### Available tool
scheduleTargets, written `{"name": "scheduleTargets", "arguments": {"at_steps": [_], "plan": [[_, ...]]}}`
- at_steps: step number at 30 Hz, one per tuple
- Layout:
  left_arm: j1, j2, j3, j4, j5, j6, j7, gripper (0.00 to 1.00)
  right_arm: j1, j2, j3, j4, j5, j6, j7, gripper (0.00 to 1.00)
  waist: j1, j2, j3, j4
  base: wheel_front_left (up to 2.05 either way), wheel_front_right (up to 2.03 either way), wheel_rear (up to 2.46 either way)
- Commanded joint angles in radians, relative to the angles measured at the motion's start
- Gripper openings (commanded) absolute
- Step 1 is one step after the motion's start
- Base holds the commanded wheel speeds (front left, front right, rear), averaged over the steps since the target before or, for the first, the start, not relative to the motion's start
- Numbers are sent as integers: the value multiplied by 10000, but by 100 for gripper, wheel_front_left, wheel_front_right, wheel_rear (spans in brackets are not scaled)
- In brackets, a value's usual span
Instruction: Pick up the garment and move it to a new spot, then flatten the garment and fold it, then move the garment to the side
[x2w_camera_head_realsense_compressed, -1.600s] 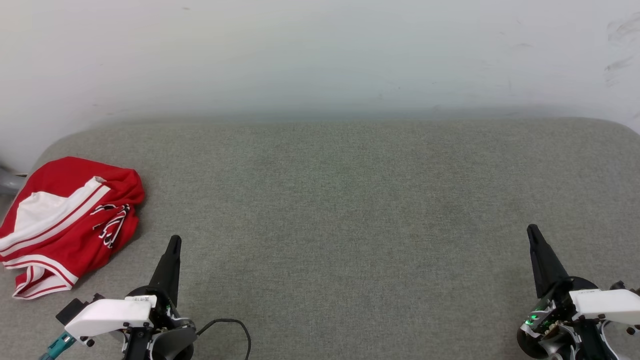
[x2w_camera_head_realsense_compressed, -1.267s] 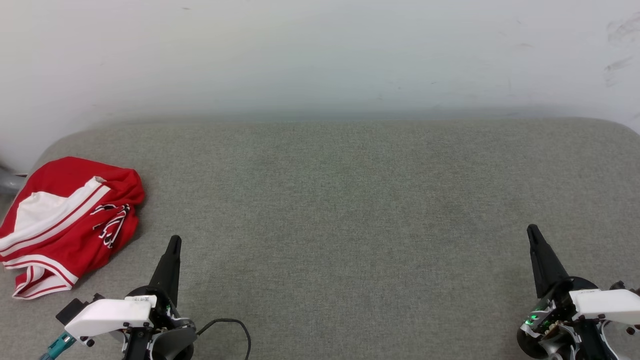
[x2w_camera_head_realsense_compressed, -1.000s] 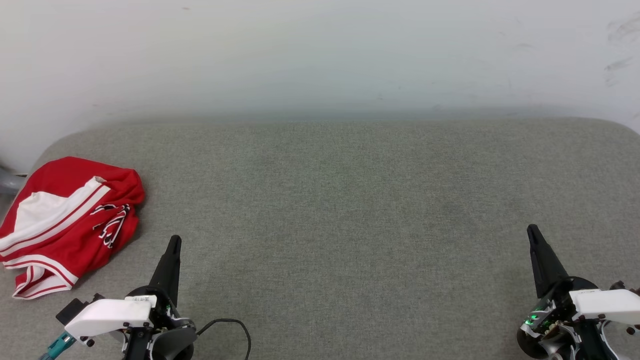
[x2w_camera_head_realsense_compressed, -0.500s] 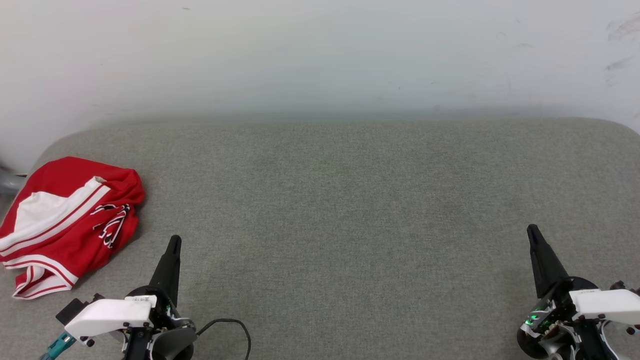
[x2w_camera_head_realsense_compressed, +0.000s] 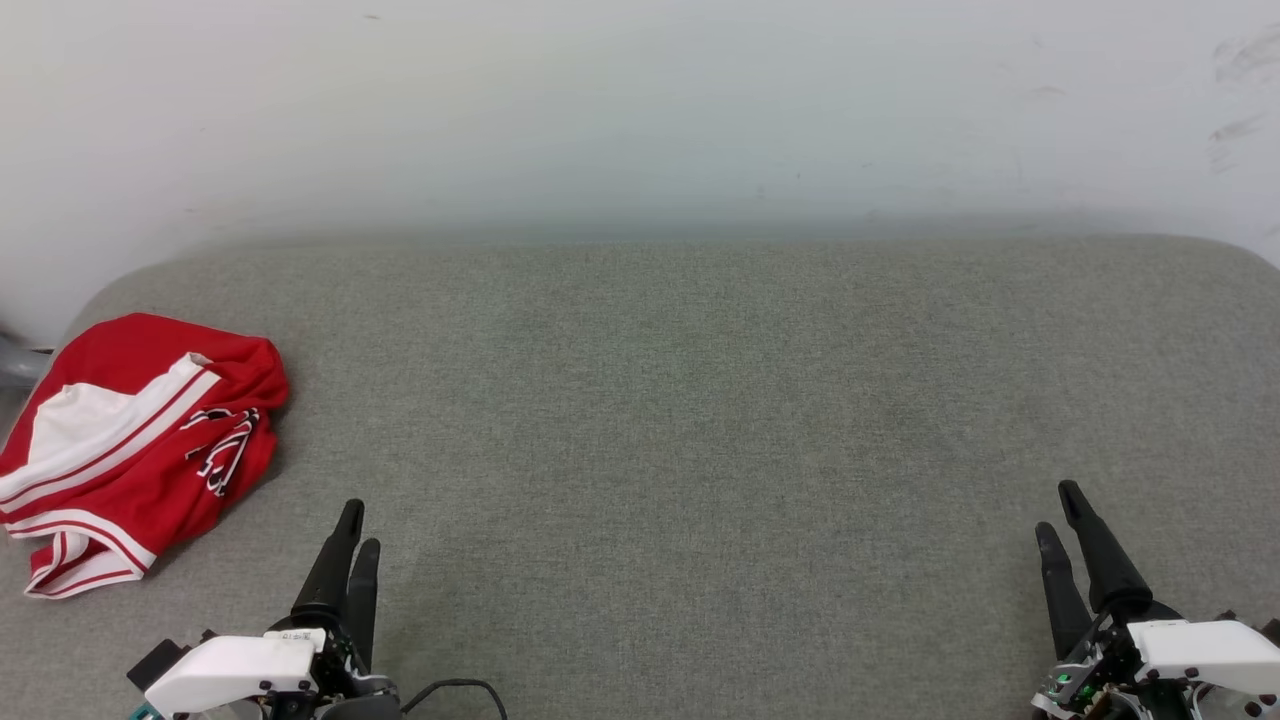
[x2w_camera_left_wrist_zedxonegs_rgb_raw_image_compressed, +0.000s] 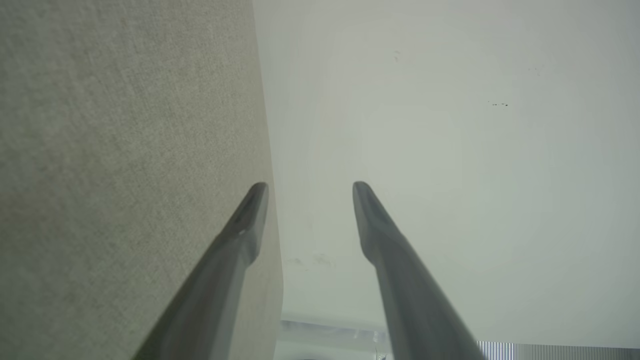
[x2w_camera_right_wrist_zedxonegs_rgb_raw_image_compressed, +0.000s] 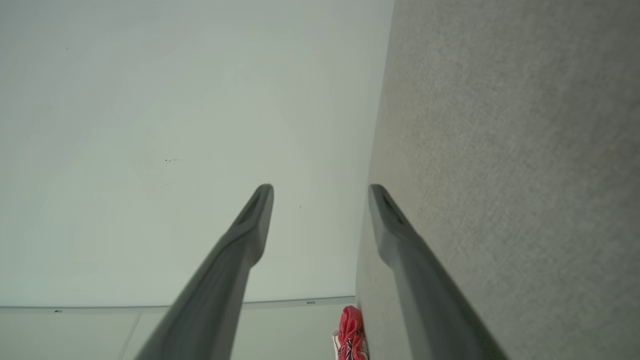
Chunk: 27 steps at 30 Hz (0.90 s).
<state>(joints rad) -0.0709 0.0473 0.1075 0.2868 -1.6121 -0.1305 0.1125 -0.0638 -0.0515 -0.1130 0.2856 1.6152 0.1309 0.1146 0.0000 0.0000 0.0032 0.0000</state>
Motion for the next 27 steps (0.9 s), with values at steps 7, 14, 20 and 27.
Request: {"name": "scheduleTargets", "arguments": {"at_steps": [7,14,20,27], "plan": [[-33,9,-12,-409,523,-2,-402,100,-59,-1,30,-257,-724,0,-415,100,0,0,10,1,0,0,0],[-33,12,148,-724,1788,34,-735,100,-14,0,-30,-658,-2056,0,-748,100,0,0,17,3,0,0,0],[-23,14,84,-1133,3081,282,-999,100,16,0,-29,-1072,-3364,-1,-1016,100,0,0,21,8,0,0,0],[24,17,-88,-1562,4551,669,-1286,100,76,1,132,-1539,-4940,-1,-1301,100,0,0,22,17,0,0,0]]}}
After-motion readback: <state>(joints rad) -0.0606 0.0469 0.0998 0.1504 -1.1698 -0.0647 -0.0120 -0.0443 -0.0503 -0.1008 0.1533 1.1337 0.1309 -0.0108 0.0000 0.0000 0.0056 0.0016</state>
